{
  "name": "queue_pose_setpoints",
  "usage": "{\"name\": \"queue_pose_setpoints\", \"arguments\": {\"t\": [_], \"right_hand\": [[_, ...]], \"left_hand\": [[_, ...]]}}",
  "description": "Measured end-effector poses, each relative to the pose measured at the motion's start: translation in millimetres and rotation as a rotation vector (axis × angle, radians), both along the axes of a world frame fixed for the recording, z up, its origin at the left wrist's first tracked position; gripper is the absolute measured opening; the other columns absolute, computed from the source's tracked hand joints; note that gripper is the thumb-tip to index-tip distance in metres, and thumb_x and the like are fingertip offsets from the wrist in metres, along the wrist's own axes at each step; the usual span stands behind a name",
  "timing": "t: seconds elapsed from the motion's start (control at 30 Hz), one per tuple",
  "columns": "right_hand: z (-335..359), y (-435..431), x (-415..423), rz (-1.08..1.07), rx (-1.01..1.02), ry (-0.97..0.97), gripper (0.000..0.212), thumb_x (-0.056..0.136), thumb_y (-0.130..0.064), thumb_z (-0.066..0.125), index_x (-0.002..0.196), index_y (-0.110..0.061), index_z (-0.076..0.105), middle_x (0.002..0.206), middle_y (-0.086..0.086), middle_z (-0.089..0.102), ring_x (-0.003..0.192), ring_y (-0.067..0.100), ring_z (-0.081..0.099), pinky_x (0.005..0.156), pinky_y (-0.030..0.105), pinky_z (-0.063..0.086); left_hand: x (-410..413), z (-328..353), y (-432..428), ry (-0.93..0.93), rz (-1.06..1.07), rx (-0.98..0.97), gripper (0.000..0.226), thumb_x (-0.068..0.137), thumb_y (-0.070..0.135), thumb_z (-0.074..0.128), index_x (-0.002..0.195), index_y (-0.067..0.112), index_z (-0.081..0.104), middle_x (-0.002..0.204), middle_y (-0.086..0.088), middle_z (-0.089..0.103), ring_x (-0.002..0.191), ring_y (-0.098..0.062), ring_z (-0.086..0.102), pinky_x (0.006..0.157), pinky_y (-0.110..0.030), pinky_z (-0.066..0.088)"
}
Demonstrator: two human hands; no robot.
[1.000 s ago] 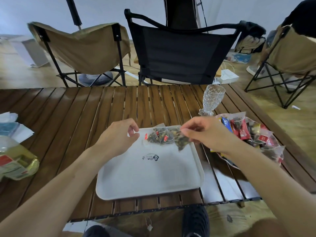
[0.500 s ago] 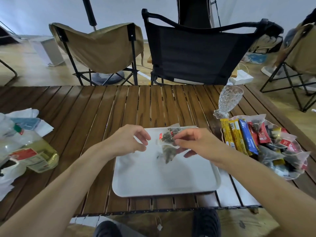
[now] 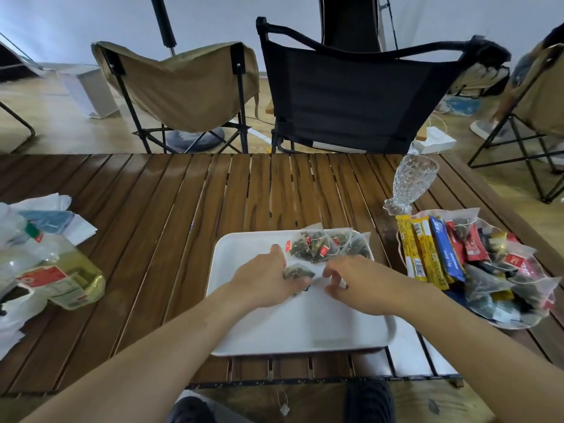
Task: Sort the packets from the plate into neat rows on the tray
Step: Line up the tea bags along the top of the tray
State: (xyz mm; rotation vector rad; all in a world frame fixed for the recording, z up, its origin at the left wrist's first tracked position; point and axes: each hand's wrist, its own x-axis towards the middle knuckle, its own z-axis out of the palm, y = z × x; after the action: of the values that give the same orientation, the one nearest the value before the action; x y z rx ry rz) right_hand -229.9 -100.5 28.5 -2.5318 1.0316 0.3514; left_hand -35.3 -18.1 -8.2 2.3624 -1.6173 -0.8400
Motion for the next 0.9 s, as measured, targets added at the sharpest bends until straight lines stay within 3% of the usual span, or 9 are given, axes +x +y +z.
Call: {"name": "queue_pose_setpoints", "arguments": {"t": [0.1, 0.2, 0.27, 0.37, 0.5, 0.6, 0.73, 0.9], "right_hand": [[3, -1, -5, 0.017, 0.023, 0.034, 0.039, 0.102, -0.043, 0.058, 0.135, -0.024, 0.060, 0.123, -0.006, 0.066, 0.108, 0.014, 0.062, 0.095, 0.033, 0.053], [2, -5, -12, 0.007, 0.053, 0.036, 0.038, 0.101, -0.047, 0.057, 0.133, -0.026, 0.062, 0.119, -0.009, 0.067, 0.102, 0.010, 0.062, 0.093, 0.030, 0.053], [2, -9, -15, -0.002, 0.060, 0.030, 0.037, 0.101, -0.049, 0.057, 0.130, -0.028, 0.063, 0.117, -0.010, 0.067, 0.098, 0.008, 0.061, 0.086, 0.025, 0.051], [0, -15, -19, -0.016, 0.059, 0.021, 0.034, 0.100, -0.050, 0.057, 0.126, -0.029, 0.064, 0.114, -0.011, 0.065, 0.095, 0.006, 0.060, 0.077, 0.021, 0.045], [-1, -19, -21, -0.044, 0.040, 0.018, 0.032, 0.100, -0.050, 0.057, 0.123, -0.028, 0.066, 0.113, -0.011, 0.067, 0.096, 0.006, 0.061, 0.084, 0.024, 0.051], [-2, -22, -22, -0.066, 0.031, 0.017, 0.031, 0.100, -0.049, 0.057, 0.119, -0.028, 0.067, 0.112, -0.009, 0.067, 0.096, 0.007, 0.062, 0.087, 0.027, 0.053], [-2, -26, -25, -0.081, 0.026, 0.015, 0.030, 0.100, -0.050, 0.058, 0.118, -0.027, 0.067, 0.112, -0.009, 0.067, 0.096, 0.008, 0.062, 0.089, 0.030, 0.055], [-4, -32, -27, -0.086, 0.032, -0.002, 0.028, 0.100, -0.048, 0.059, 0.117, -0.028, 0.067, 0.109, -0.009, 0.065, 0.095, 0.009, 0.061, 0.085, 0.026, 0.052]], "left_hand": [[-3, 6, -2, -0.060, -0.032, 0.012, 0.042, 0.095, 0.057, 0.064, 0.110, 0.019, 0.052, 0.101, 0.001, 0.066, 0.096, -0.025, 0.062, 0.070, -0.036, 0.044], [11, 11, 2, -0.028, -0.067, 0.124, 0.025, 0.096, 0.042, 0.067, 0.082, 0.024, 0.056, 0.066, 0.010, 0.066, 0.069, -0.015, 0.062, 0.059, -0.028, 0.044], [25, 15, 8, -0.048, -0.052, 0.217, 0.025, 0.097, 0.040, 0.066, 0.086, 0.017, 0.065, 0.053, 0.008, 0.065, 0.056, -0.015, 0.063, 0.050, -0.024, 0.046], [46, 18, 13, -0.100, 0.046, 0.207, 0.030, 0.098, 0.039, 0.066, 0.104, 0.010, 0.066, 0.074, 0.001, 0.067, 0.067, -0.020, 0.067, 0.052, -0.025, 0.047], [63, 0, 3, -0.159, 0.216, -0.030, 0.034, 0.097, 0.047, 0.066, 0.104, 0.016, 0.054, 0.097, -0.003, 0.065, 0.096, -0.030, 0.067, 0.071, -0.035, 0.051], [57, -11, -14, -0.108, 0.251, -0.145, 0.039, 0.097, 0.048, 0.067, 0.111, 0.014, 0.055, 0.105, -0.007, 0.071, 0.097, -0.032, 0.068, 0.079, -0.043, 0.058], [38, -8, -34, 0.058, 0.245, -0.233, 0.033, 0.099, 0.041, 0.068, 0.115, 0.014, 0.055, 0.096, -0.001, 0.070, 0.080, -0.018, 0.063, 0.056, -0.027, 0.044], [37, -3, -37, 0.160, 0.173, -0.204, 0.034, 0.098, 0.040, 0.064, 0.124, 0.023, 0.050, 0.106, 0.000, 0.074, 0.098, -0.020, 0.067, 0.070, -0.034, 0.052]]}}
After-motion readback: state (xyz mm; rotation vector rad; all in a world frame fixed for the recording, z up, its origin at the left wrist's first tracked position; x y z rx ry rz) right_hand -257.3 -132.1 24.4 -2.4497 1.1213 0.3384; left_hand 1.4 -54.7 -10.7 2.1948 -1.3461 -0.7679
